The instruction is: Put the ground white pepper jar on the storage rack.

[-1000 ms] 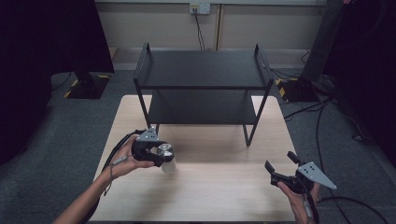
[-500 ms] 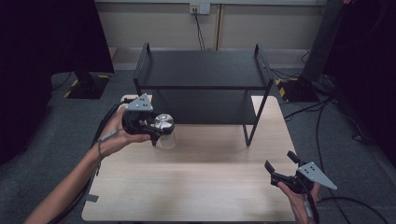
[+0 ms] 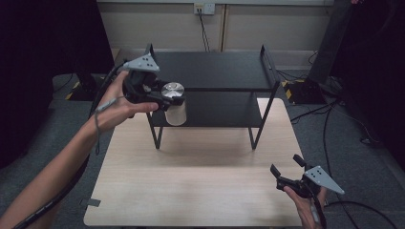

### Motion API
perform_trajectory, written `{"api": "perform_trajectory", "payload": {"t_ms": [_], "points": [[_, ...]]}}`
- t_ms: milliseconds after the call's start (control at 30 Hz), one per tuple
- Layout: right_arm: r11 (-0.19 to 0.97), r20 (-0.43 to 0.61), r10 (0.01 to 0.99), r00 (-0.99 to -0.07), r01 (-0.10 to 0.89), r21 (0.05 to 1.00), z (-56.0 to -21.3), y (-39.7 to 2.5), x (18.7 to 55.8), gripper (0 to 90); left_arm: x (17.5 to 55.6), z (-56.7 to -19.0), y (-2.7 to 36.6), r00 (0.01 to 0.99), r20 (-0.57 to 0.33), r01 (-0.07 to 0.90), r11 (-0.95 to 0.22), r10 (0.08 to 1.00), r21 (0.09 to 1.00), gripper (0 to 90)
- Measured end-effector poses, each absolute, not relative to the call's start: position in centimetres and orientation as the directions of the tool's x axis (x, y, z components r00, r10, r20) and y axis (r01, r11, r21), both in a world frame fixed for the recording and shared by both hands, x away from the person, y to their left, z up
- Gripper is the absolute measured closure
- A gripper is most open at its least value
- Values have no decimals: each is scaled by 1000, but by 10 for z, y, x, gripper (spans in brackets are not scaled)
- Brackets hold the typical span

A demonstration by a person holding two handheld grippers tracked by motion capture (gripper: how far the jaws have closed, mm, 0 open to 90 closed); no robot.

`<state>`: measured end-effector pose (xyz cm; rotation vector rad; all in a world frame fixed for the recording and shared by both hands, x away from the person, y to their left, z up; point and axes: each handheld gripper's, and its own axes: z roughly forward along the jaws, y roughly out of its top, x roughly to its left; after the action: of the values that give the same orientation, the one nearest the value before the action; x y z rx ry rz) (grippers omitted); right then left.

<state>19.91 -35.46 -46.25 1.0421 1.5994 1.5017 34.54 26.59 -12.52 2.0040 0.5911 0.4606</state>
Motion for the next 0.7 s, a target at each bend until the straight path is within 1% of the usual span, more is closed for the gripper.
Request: {"api": "perform_trajectory", "payload": {"t_ms": [133, 333, 467, 633, 700], "points": [[5, 35, 901, -433, 91, 996, -463, -355, 199, 38, 350, -105, 258, 795, 80, 227, -417, 601, 880, 342], [6, 35, 901, -433, 94, 996, -463, -357, 200, 38, 363, -82, 250, 746, 63, 236, -351, 663, 906, 342], [5, 36, 902, -430, 95, 995, -463, -358, 200, 38, 379, -69, 239, 704, 86, 236, -345, 706, 908, 343], [0, 44, 901, -432, 100, 995, -464, -358, 200, 38, 406, -66, 224, 652, 96, 240, -325, 752, 915, 343], [-1, 44, 899, -435, 100, 995, -465, -358, 200, 38, 409, -68, 223, 644, 87, 242, -310, 760, 919, 343]]}}
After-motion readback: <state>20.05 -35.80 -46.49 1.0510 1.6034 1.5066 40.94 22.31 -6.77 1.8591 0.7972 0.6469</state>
